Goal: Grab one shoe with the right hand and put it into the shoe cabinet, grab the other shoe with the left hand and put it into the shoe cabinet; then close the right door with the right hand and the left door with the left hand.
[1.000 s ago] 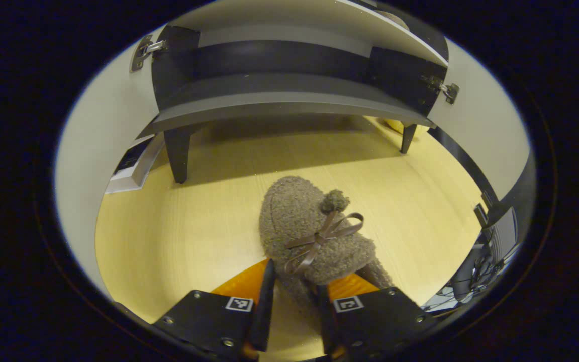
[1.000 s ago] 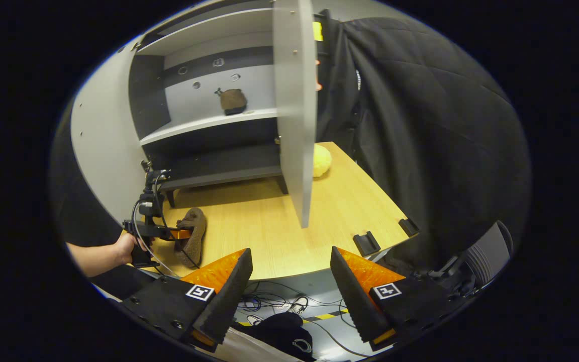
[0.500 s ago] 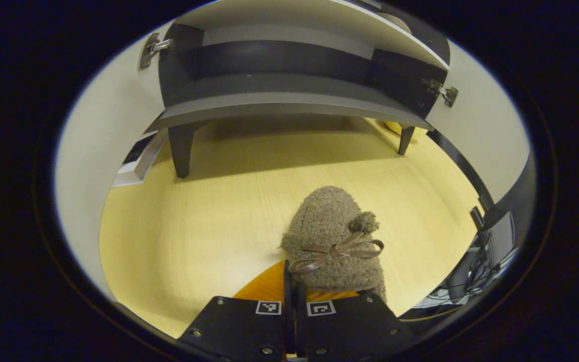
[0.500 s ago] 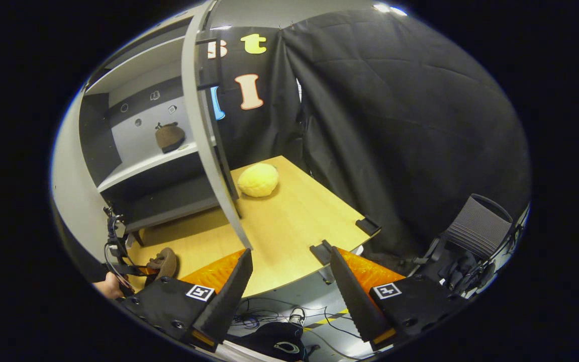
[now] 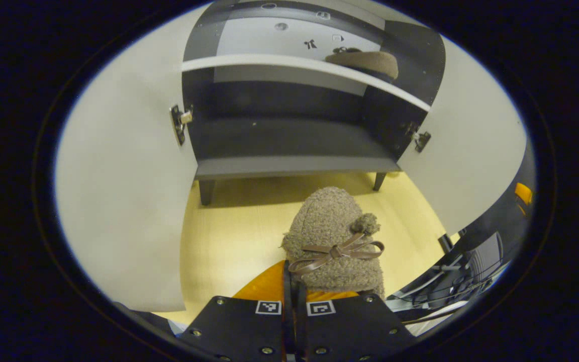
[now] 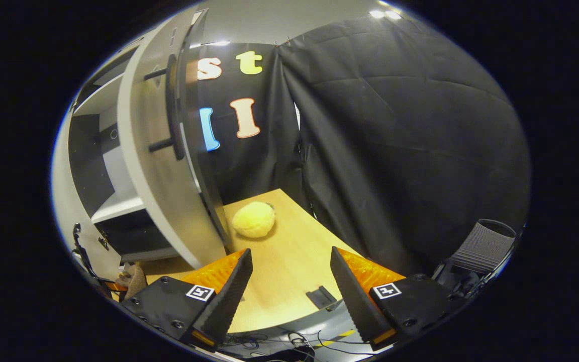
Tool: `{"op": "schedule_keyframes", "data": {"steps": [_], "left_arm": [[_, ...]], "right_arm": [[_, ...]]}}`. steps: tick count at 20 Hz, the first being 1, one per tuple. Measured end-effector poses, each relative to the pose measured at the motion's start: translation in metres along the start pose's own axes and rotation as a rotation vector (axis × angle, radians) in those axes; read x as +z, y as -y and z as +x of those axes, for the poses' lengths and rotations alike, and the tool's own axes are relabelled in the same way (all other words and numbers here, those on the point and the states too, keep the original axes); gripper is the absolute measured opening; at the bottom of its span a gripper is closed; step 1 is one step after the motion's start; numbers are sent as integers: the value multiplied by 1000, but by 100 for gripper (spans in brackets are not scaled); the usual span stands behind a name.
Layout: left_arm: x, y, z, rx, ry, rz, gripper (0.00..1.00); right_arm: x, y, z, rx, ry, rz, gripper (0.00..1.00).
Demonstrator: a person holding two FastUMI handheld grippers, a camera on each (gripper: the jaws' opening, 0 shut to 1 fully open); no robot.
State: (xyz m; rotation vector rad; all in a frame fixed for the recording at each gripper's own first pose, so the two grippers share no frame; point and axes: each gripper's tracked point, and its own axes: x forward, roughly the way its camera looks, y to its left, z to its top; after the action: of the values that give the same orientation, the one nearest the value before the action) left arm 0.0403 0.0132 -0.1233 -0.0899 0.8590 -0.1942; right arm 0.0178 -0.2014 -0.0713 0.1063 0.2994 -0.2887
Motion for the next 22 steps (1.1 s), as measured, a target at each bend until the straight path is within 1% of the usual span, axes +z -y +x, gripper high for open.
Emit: {"op": "schedule_keyframes", "data": {"steps": [5,9,13,15,16,18,22], "left_arm": [[88,-24,-68,30,101,-5,4],[163,-50,-128,62,177,-3,3],[249,-66,-166,112,256,0,3],[301,-72,-172,127,305,14,3],[300,-66,-167,145,327,18,3],[340,-72,-173,188,370,25,3],[396,-85,-160,224,459,14,3]], "right_arm": [[37,9,29,25,48,-3,99],[51,19,42,36,59,20,98],[58,31,53,41,68,18,98],[62,34,59,52,79,30,98],[63,37,63,47,82,33,98],[68,40,67,47,101,49,98],[84,45,67,50,148,62,98]]}}
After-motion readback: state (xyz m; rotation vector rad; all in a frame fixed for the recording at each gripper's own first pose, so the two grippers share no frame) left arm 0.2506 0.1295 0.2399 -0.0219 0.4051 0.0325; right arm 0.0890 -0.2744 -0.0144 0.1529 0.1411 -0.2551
